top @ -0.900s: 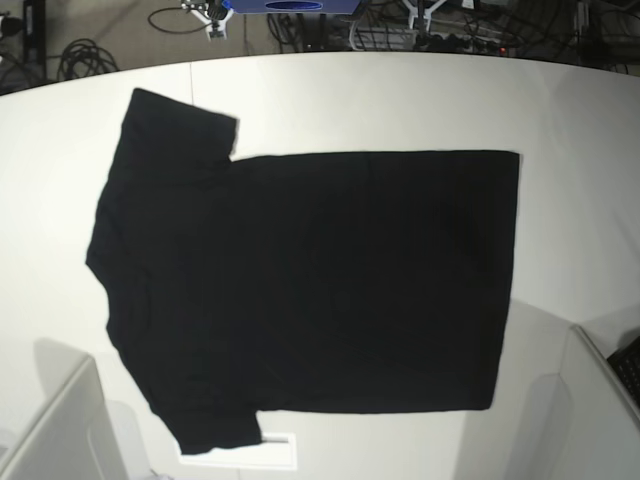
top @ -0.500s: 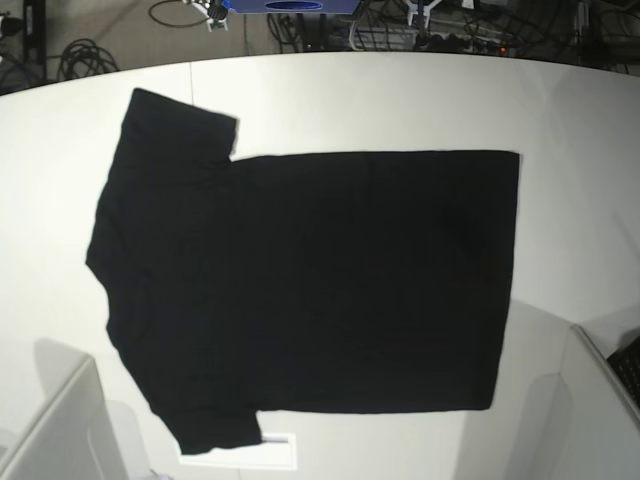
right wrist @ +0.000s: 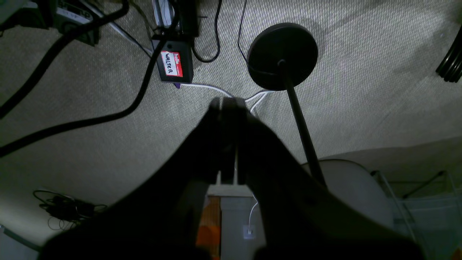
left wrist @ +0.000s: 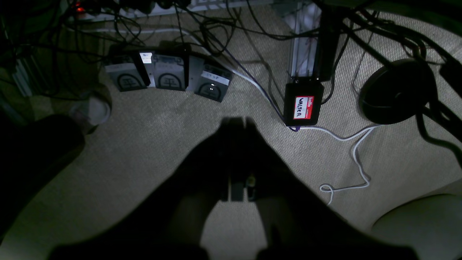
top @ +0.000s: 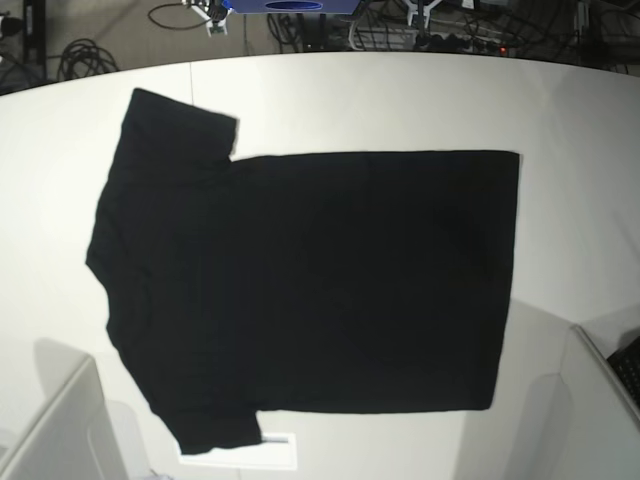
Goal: Fold the T-shirt properly
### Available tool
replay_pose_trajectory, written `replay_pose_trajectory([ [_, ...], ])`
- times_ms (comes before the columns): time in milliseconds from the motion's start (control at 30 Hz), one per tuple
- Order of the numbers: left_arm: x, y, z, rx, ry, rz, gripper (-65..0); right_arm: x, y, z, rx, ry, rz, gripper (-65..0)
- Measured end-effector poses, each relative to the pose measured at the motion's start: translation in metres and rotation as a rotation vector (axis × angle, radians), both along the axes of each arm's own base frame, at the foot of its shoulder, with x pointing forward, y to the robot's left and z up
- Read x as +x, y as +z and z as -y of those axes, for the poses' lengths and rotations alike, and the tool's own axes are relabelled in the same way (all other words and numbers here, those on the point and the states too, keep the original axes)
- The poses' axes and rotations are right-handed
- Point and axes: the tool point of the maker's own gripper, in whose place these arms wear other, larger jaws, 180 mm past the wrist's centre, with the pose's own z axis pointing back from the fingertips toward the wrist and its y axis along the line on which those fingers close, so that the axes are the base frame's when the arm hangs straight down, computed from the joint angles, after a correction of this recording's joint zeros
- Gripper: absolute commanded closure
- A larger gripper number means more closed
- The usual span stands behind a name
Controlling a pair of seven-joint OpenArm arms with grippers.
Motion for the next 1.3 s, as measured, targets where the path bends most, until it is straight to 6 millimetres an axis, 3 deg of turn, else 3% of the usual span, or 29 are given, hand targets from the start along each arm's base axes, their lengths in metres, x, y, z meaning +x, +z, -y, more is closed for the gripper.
replay_pose_trajectory([
  [400, 0.0, 0.0, 0.0, 0.0, 0.0, 0.0, 0.0, -0.001, 0.0, 0.0, 0.0, 0.0, -0.002, 0.0],
  [500, -0.005, 0.001, -0.002, 0.002, -0.002, -0.001, 0.0, -0.011, 0.001, 0.0, 0.001, -0.001, -0.005, 0.0],
  [733, -0.037, 0.022, -0.058, 0.083, -0.056, 0.02, 0.0, -0.07, 0.021, -0.001, 0.0, -0.008, -0.028, 0.0],
  [833, -0.047, 0.038, -0.069, 0.092, -0.071, 0.058, 0.0, -0.079, 0.036, 0.01, -0.039, -0.094, -0.03, 0.0],
  [1000, -0.066, 0.073, -0.077, 0.086, -0.12, 0.114, 0.0, -0.06, 0.074, 0.052, -0.142, -0.183, 0.1, 0.0],
  [1100, -0.07, 0.102, -0.084, 0.077, -0.052, 0.162, 0.0, -0.053, 0.105, 0.069, -0.199, -0.237, 0.143, 0.0],
  [1167, -0.062, 0.121, -0.091, 0.067, 0.017, 0.212, 0.0, -0.043, 0.124, 0.081, -0.24, -0.277, 0.179, 0.0],
  [1300, -0.035, 0.16, -0.11, 0.042, 0.069, 0.317, 0.0, 0.004, 0.168, 0.109, -0.323, -0.313, 0.344, 0.0],
])
